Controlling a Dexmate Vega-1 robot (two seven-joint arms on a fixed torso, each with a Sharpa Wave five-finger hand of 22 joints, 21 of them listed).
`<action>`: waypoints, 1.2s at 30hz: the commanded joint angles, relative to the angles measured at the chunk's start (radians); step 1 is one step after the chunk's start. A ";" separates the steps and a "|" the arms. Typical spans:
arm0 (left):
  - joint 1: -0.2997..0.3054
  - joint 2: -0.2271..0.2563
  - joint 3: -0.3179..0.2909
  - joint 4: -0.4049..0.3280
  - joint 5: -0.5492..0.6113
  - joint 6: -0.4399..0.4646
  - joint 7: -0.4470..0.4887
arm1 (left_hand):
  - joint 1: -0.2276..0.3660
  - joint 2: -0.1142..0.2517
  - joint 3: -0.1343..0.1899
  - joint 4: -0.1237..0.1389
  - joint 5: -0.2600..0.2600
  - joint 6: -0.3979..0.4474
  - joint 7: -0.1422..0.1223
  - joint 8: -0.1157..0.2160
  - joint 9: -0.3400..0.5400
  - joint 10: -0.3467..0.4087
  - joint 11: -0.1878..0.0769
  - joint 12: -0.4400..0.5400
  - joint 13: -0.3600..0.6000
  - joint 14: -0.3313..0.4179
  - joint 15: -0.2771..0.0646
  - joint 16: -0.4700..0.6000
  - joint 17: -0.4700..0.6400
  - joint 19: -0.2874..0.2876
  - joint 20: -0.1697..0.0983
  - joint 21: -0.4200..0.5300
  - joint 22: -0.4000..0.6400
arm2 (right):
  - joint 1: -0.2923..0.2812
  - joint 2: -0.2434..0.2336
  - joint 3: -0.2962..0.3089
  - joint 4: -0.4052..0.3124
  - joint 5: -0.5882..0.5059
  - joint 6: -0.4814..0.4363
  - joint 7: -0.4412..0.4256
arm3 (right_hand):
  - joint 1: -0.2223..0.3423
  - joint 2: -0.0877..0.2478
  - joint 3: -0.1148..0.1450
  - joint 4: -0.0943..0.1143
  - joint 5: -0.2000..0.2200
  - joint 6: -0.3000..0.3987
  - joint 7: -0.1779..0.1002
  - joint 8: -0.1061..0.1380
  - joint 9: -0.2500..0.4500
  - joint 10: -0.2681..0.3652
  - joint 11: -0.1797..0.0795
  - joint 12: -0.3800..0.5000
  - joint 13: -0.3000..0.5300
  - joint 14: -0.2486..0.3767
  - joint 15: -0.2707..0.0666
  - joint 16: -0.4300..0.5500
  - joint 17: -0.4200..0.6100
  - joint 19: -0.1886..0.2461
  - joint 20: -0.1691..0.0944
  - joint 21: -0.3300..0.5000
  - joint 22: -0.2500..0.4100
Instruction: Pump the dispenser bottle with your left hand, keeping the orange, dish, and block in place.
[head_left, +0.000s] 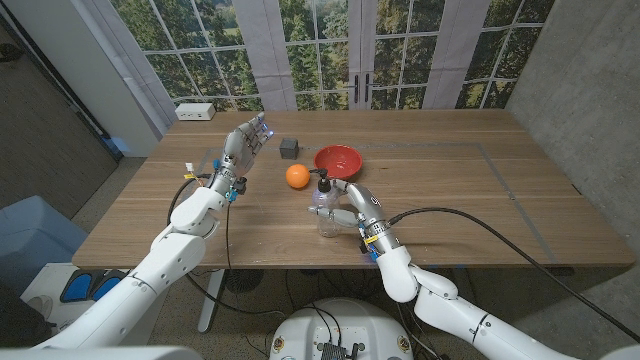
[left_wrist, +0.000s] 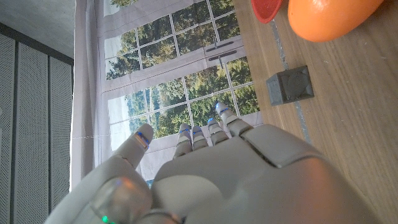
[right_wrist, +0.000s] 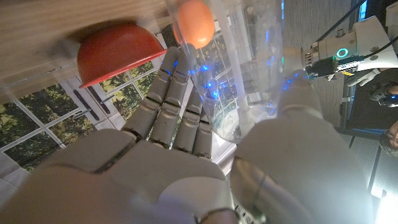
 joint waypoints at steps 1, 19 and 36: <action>0.008 0.002 -0.004 -0.011 0.007 -0.003 0.010 | -0.010 0.071 0.005 0.001 0.005 0.010 0.003 0.004 0.003 0.008 0.000 0.002 0.003 0.004 -0.043 -0.004 0.003 0.007 -0.042 -0.002 0.004 | 0.008 0.010 -0.005 0.043 0.012 0.062 -0.060 | 0.263 0.234 0.054 -0.006 -0.013 0.215 -0.120 0.010 0.003 0.109 -0.092 0.007 0.018 0.172 -0.240 0.012 0.263 0.003 -0.135 0.029 0.009; 0.011 0.003 0.003 -0.031 0.018 0.006 0.022 | -0.010 0.069 0.007 -0.001 0.005 0.010 0.002 0.004 0.003 0.008 -0.002 0.002 0.003 0.004 -0.044 -0.005 0.002 0.011 -0.040 -0.011 0.004 | -0.003 0.033 0.022 0.113 0.015 0.193 -0.166 | 0.277 0.239 0.040 0.008 -0.012 0.179 -0.155 0.015 0.027 0.074 -0.099 -0.019 0.048 0.137 -0.240 -0.043 0.297 -0.034 -0.139 0.096 0.038; 0.013 0.006 0.009 -0.057 0.033 0.022 0.043 | -0.011 0.069 0.008 -0.002 0.004 0.012 0.000 0.004 0.003 0.008 -0.004 0.001 0.003 0.003 -0.044 -0.005 0.002 0.015 -0.040 -0.018 0.004 | -0.015 0.047 0.059 0.145 -0.032 0.228 -0.290 | 0.289 0.243 0.017 0.017 0.010 0.160 -0.165 0.036 0.070 0.063 -0.099 -0.036 0.079 0.133 -0.238 -0.094 0.328 0.006 -0.143 0.228 0.104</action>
